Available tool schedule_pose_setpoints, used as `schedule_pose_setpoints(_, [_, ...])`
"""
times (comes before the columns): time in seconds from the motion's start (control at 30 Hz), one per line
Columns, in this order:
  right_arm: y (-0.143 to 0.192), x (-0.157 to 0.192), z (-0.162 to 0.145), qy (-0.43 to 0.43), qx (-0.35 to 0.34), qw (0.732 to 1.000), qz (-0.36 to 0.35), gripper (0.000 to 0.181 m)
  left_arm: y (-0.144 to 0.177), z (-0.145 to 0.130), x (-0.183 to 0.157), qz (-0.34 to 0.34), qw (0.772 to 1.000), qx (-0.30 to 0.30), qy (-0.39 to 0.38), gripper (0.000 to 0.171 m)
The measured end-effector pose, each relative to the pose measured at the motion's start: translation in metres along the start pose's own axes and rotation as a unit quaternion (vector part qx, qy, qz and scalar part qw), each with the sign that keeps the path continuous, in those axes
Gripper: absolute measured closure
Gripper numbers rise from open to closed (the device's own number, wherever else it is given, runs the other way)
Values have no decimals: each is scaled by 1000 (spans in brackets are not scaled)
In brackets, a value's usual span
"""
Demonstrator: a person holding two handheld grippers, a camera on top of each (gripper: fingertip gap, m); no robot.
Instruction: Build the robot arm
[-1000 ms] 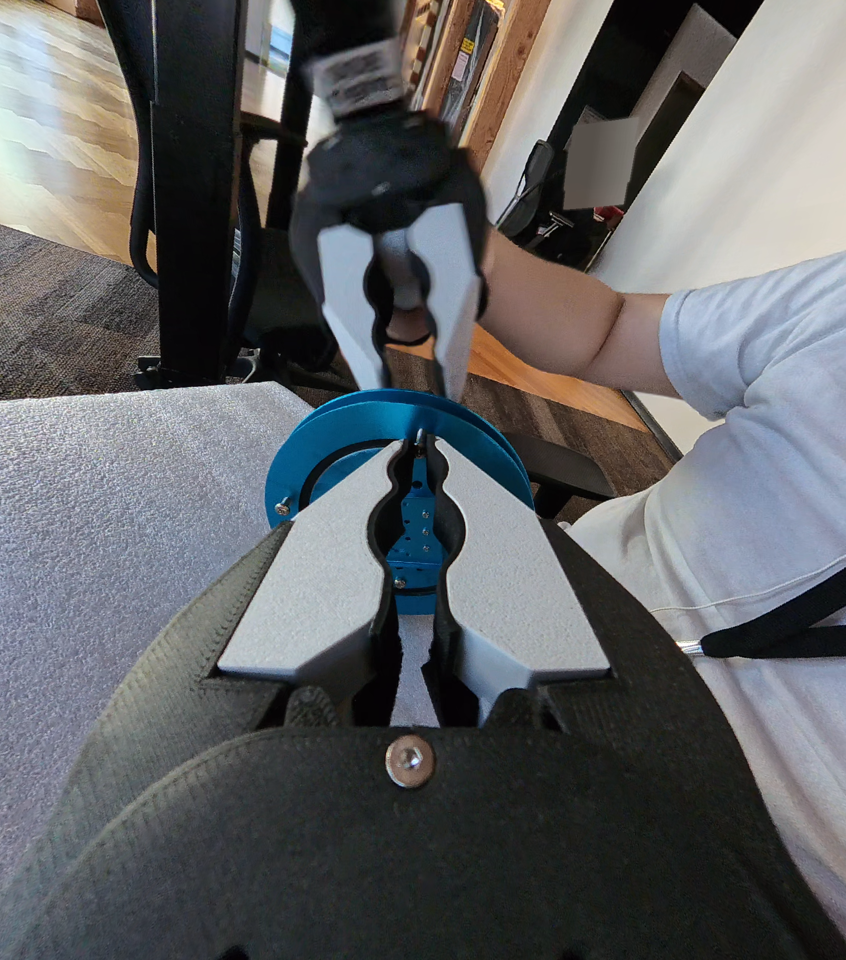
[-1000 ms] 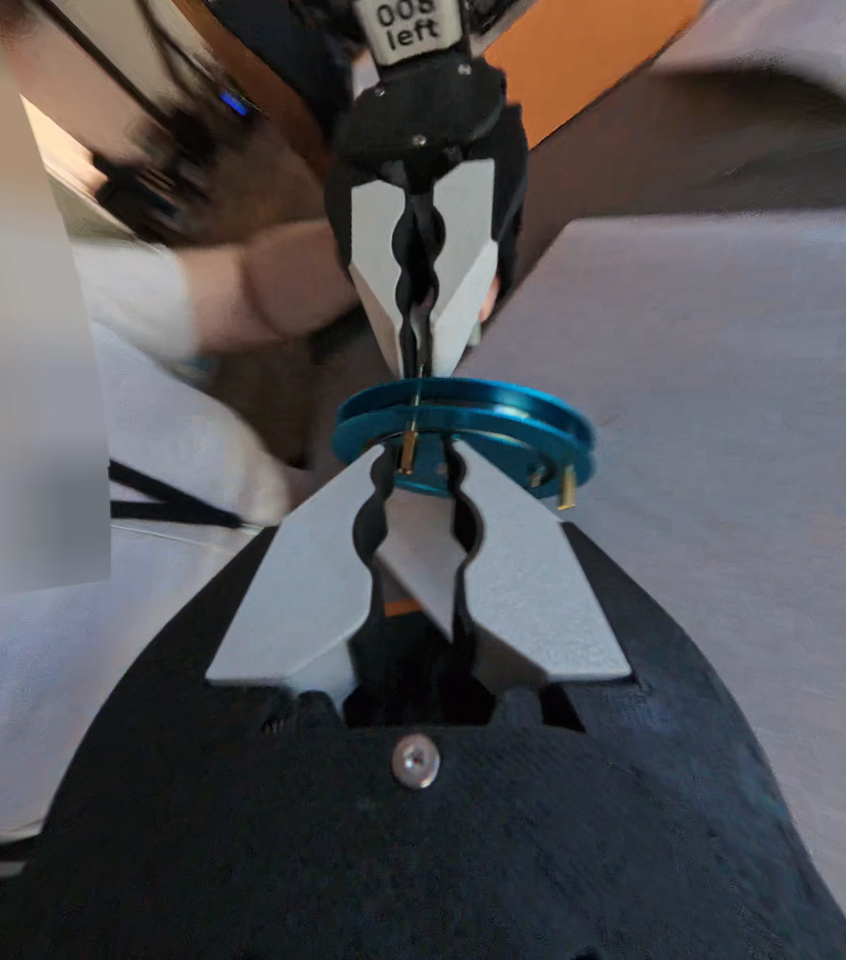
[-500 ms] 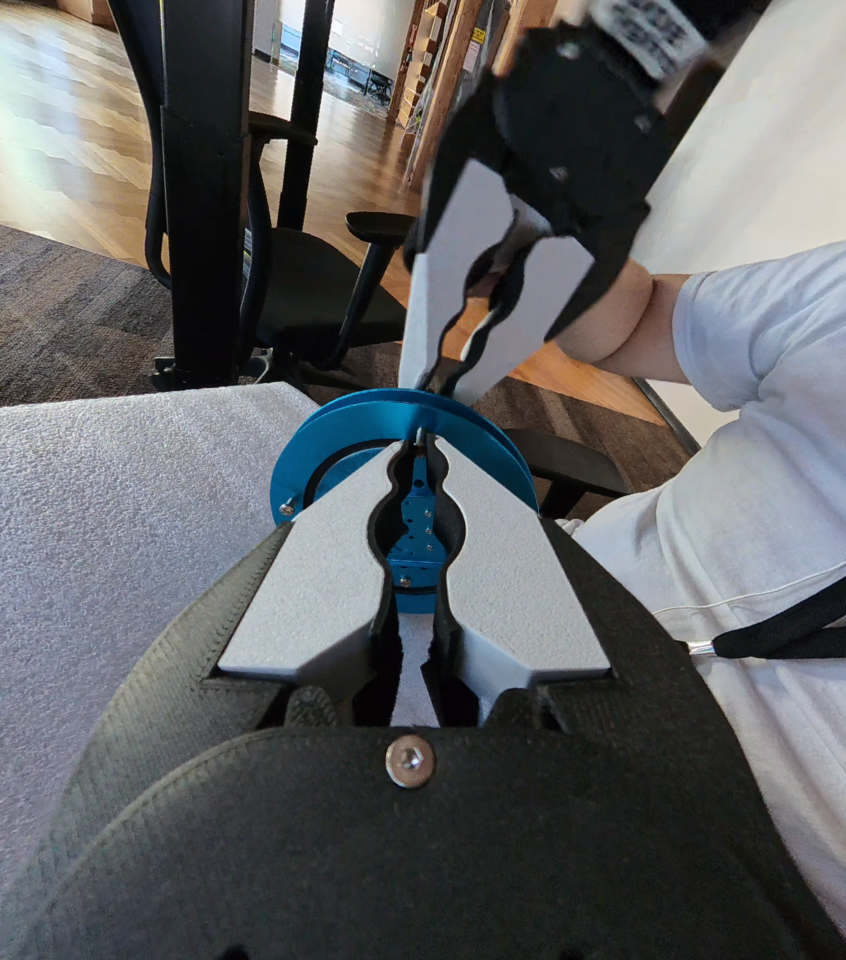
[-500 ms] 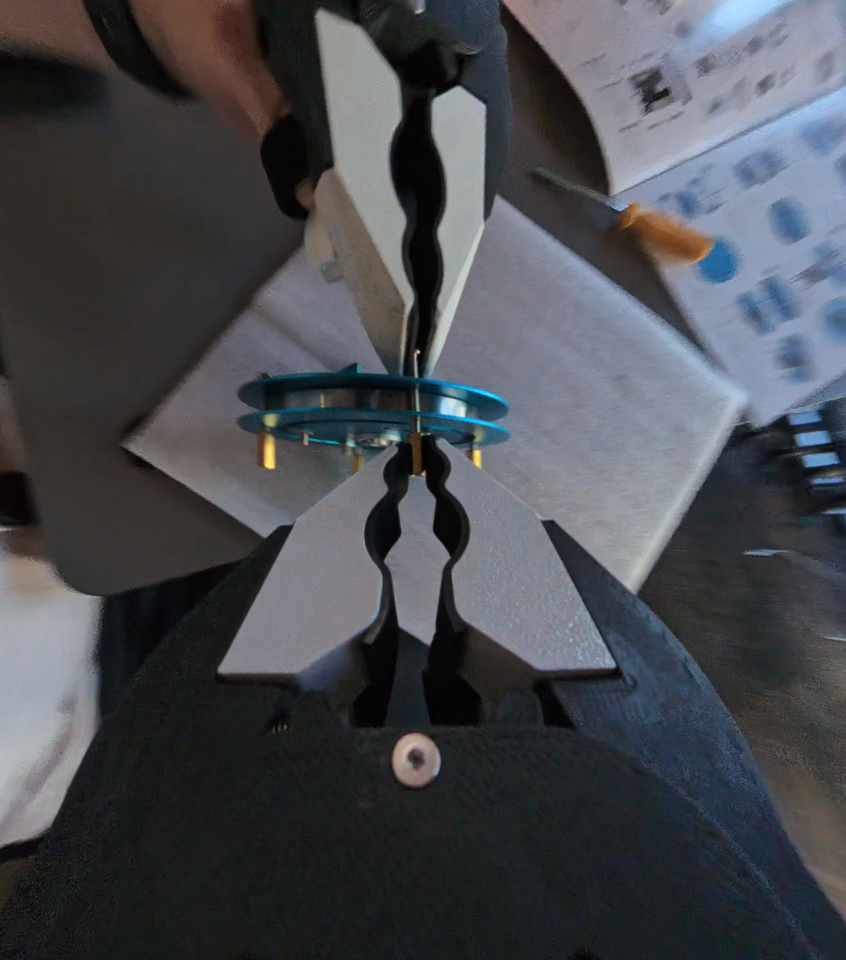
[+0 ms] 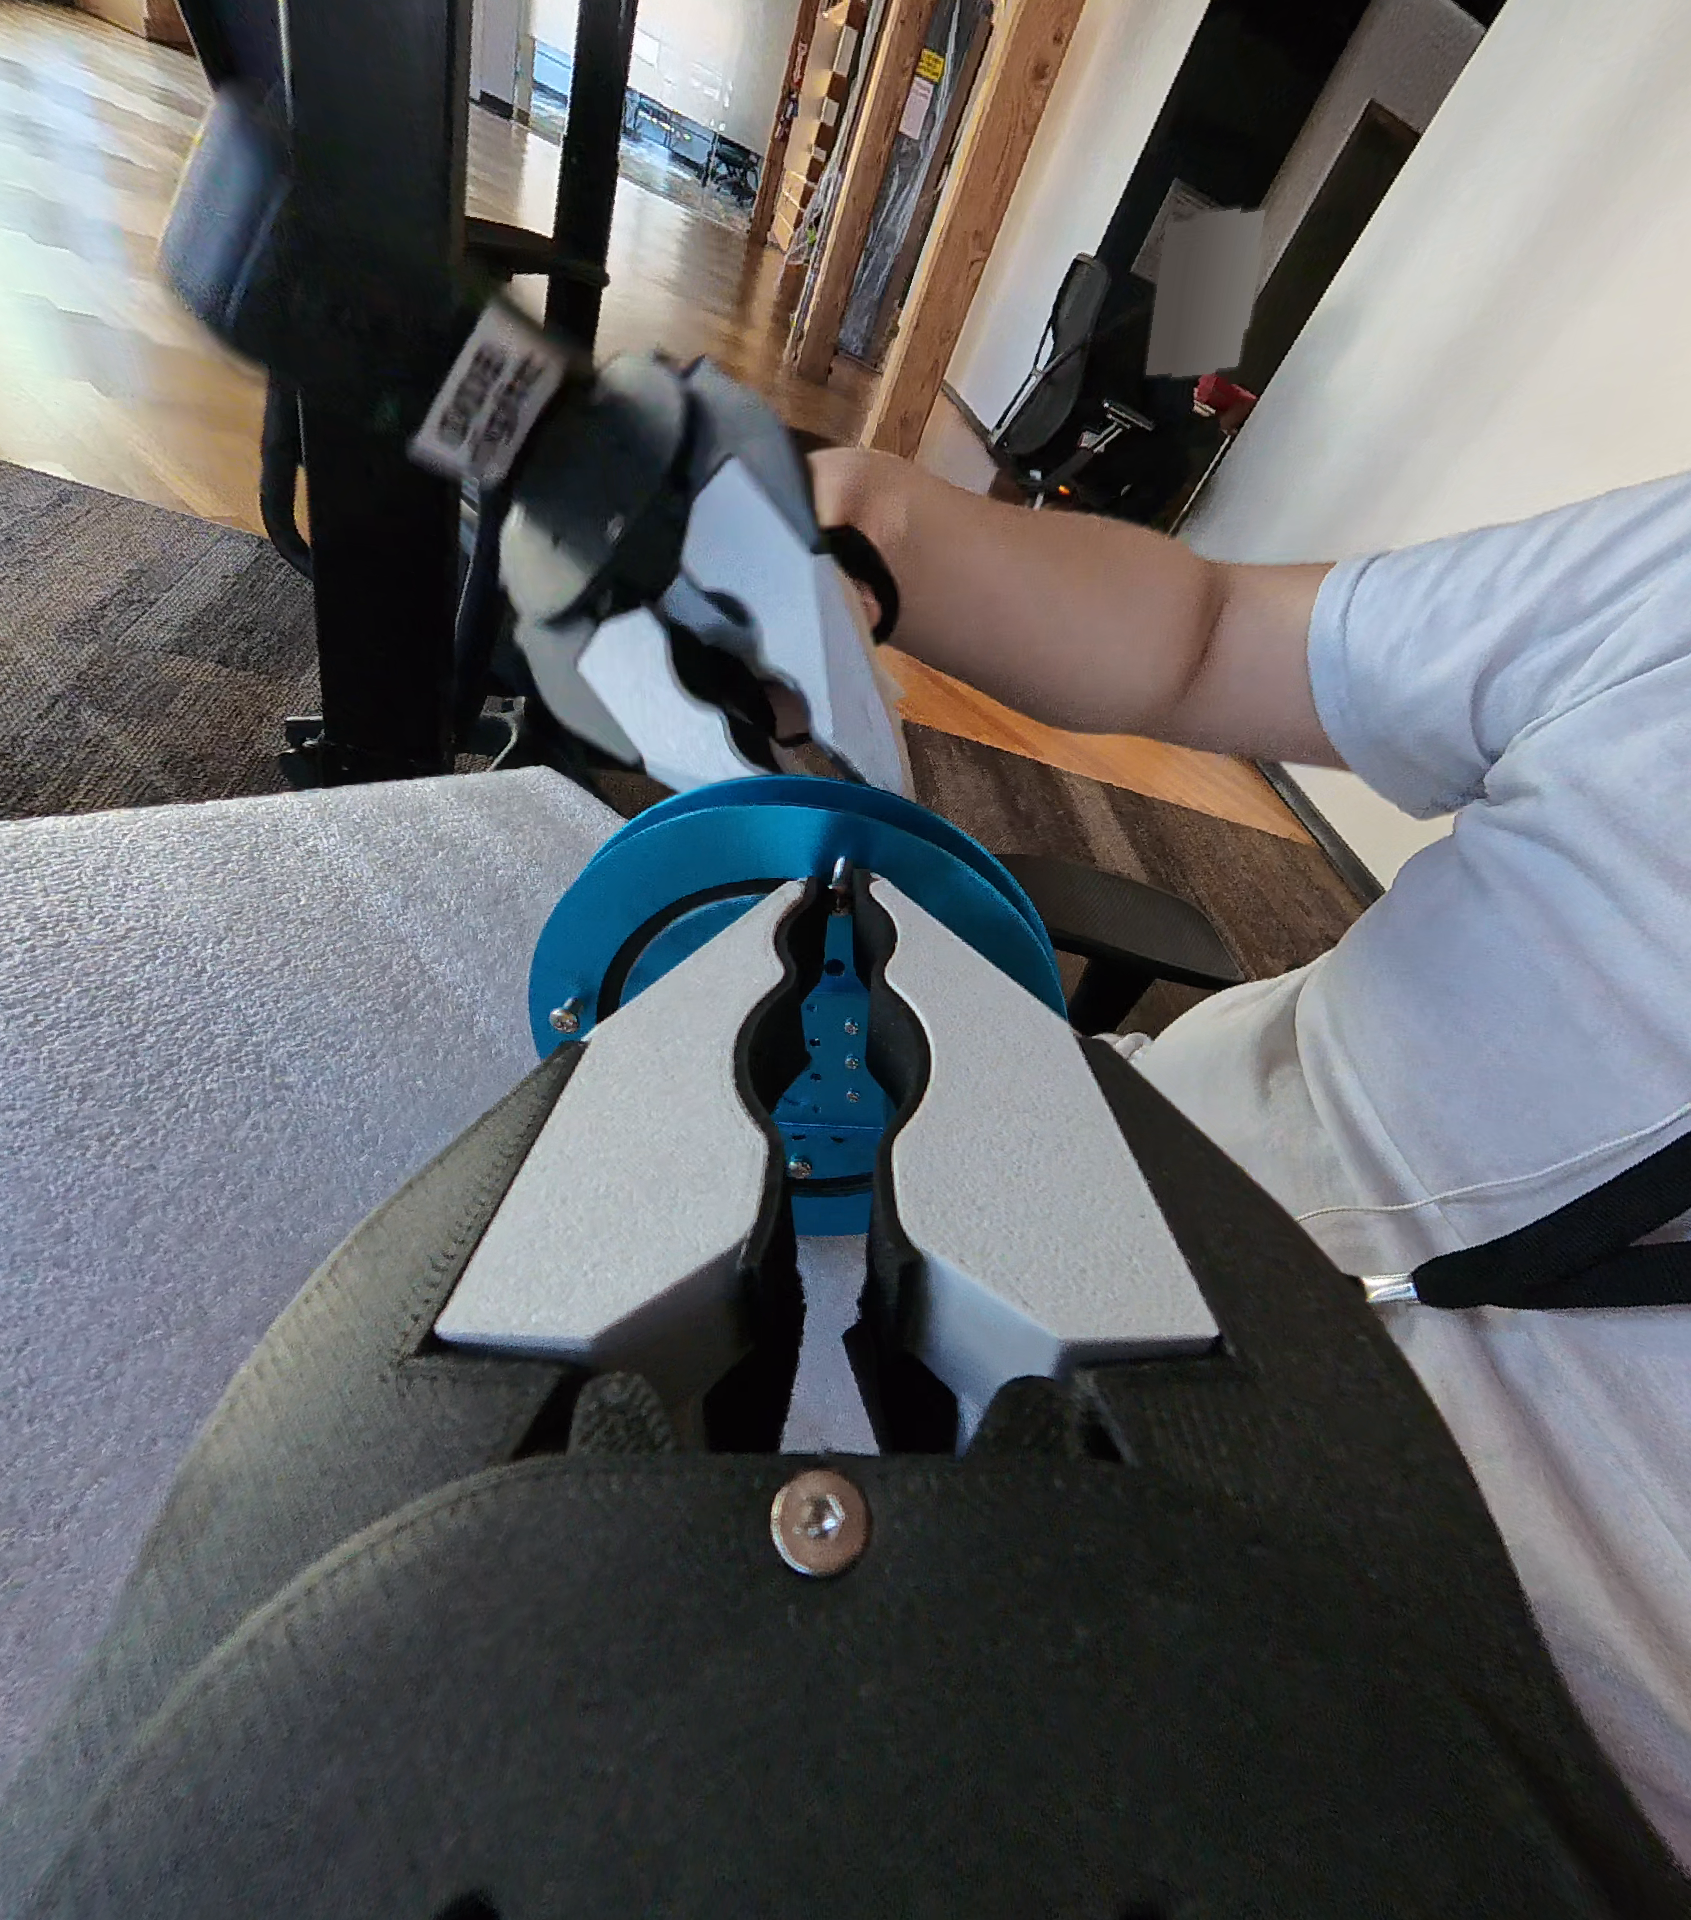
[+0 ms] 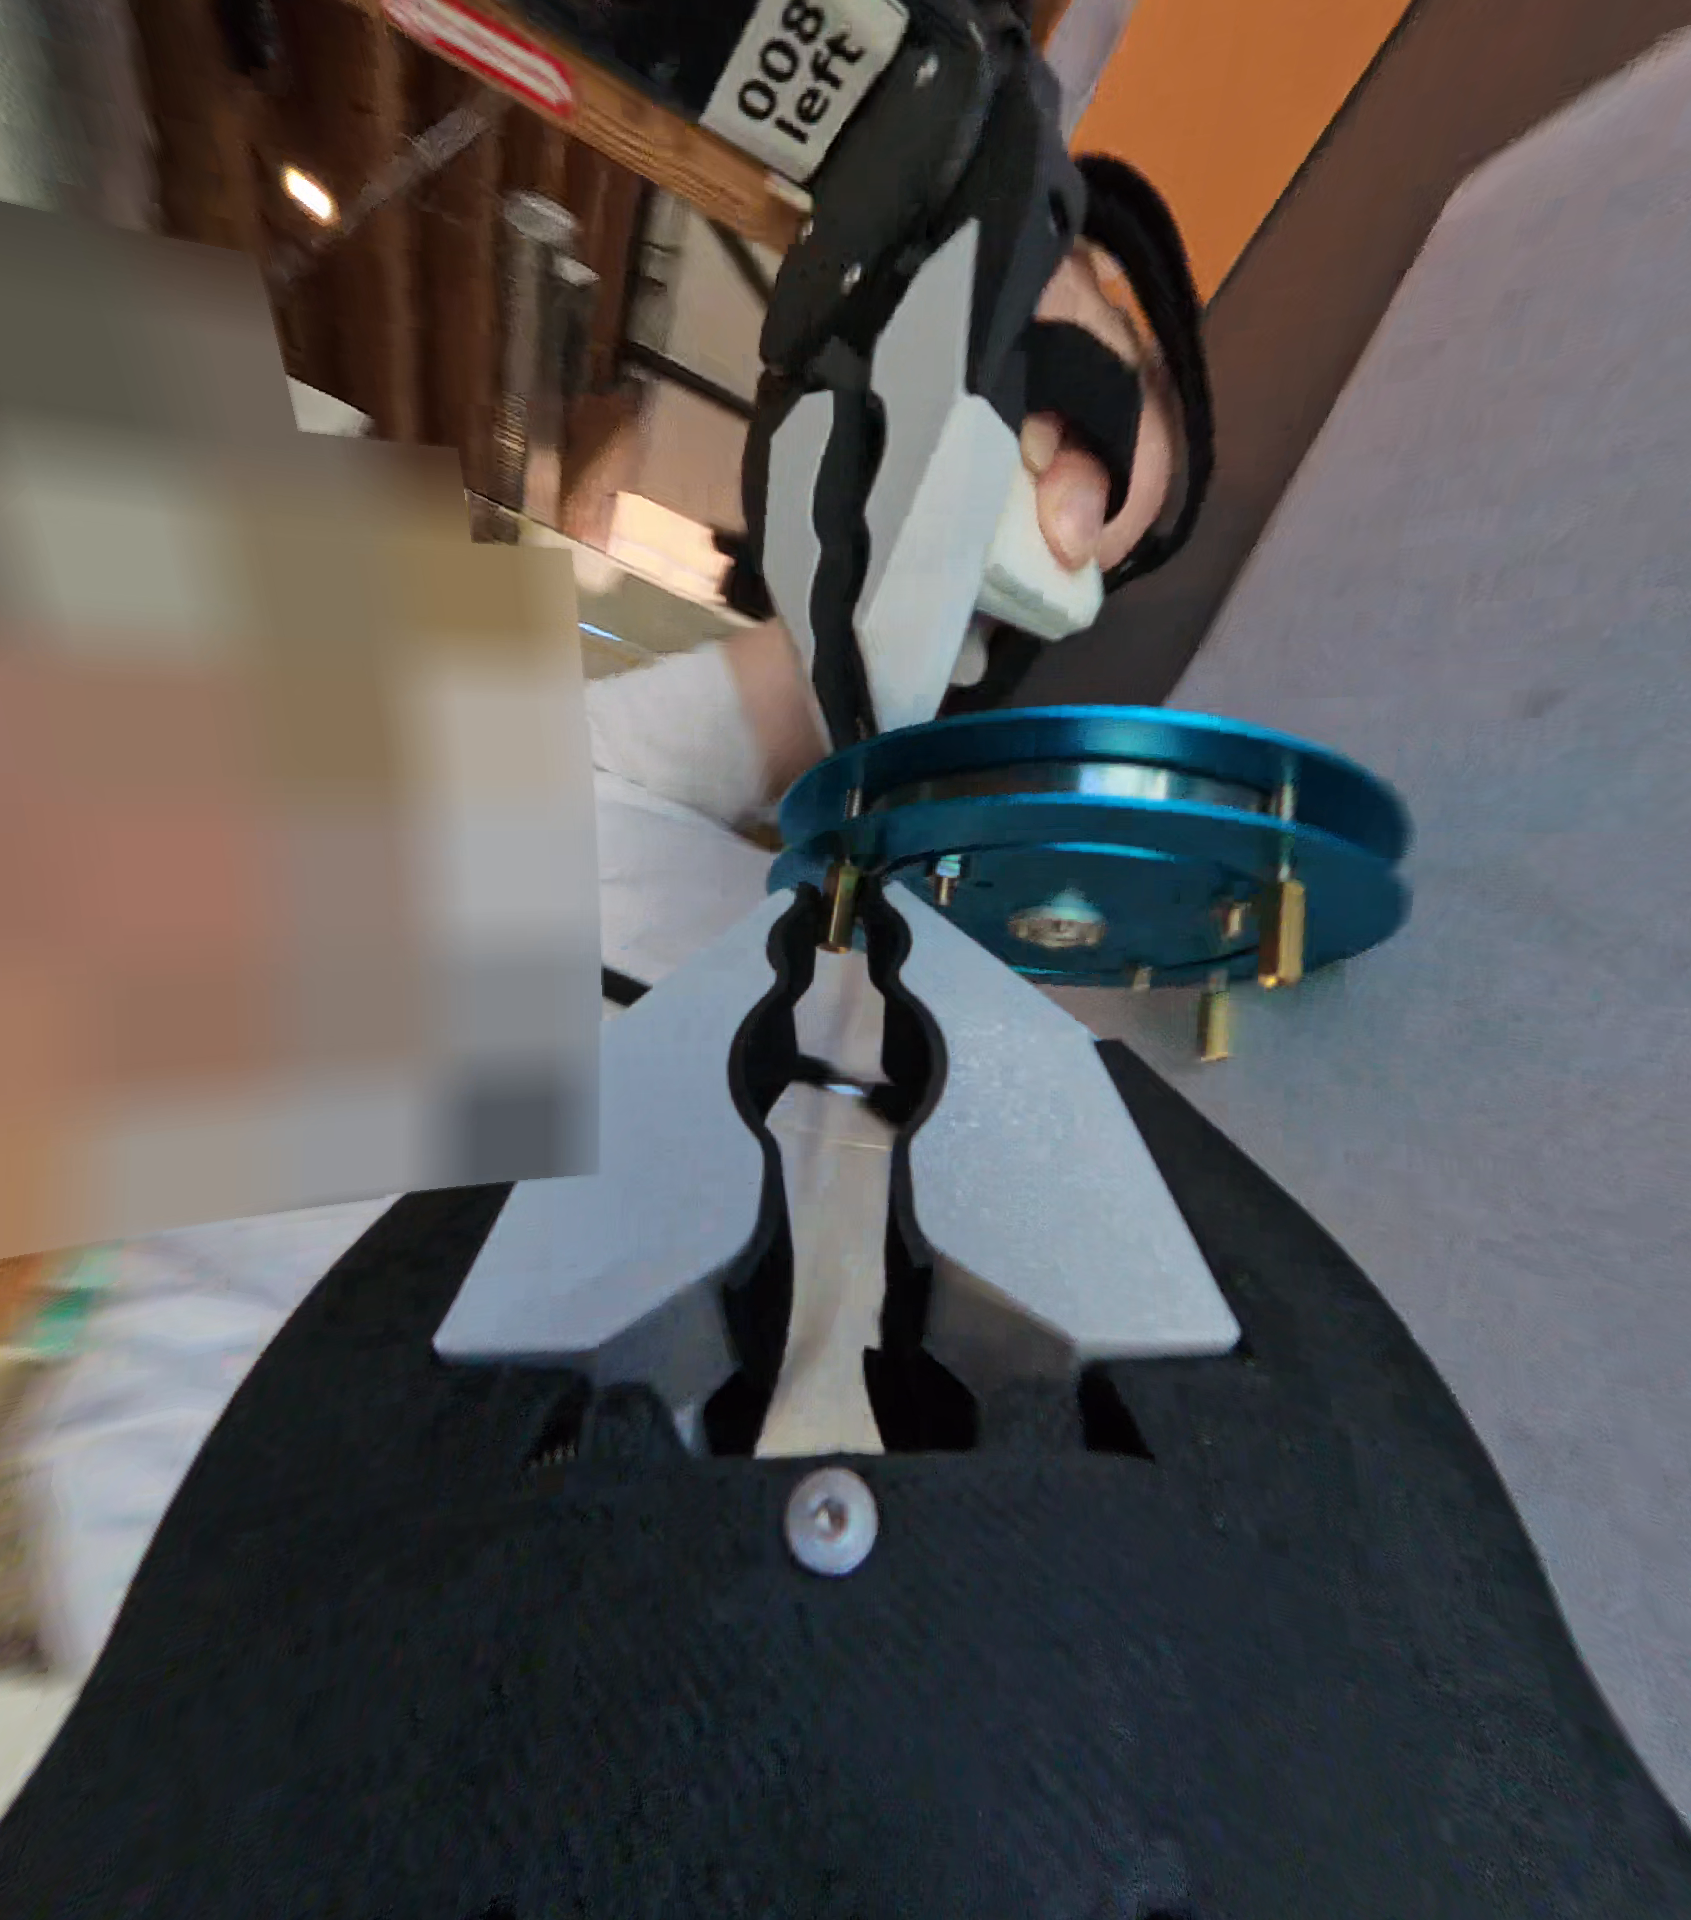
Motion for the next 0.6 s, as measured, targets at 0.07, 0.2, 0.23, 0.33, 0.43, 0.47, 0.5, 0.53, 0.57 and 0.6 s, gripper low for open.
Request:
schedule_pose_setpoints(0.07, [4,0,3,162,-7,978,-130,168,0,-1,0,0,1000,0,4,168])
schedule_pose_setpoints(0.2, [7,17,5,462,-16,808,-365,152,0,0,1,0,1000,1,6,168])
schedule_pose_setpoints(0.23, [7,17,3,502,0,763,-408,156,0,0,1,-1,1000,0,8,168])
schedule_pose_setpoints(0.33, [4,6,-2,528,47,685,-500,168,0,0,1,-3,1000,-3,15,168])
schedule_pose_setpoints(0.43, [1,3,0,541,46,649,-533,176,0,0,3,0,1000,-3,13,168])
schedule_pose_setpoints(0.47, [1,3,0,524,42,667,-529,176,1,0,2,-1,1000,-1,10,168])
schedule_pose_setpoints(0.5, [0,4,0,488,31,705,-513,176,1,0,2,0,1000,0,6,168])
schedule_pose_setpoints(0.53, [1,3,0,441,18,755,-485,177,1,0,2,1,1000,1,4,168])
schedule_pose_setpoints(0.57, [1,3,0,385,7,808,-445,177,1,0,2,1,1000,1,4,168])
schedule_pose_setpoints(0.6, [1,2,-1,312,-4,866,-391,177,0,0,1,-1,1000,0,2,168])
Point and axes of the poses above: each gripper's, where its closed fingertips meet, y back along the fingers, z out of its top, x = y × z across the jaws, the point moved 2 cm from there along y, back along the fingers, and after that the axes turned 8 degrees about -y, right-handed, at the moved point
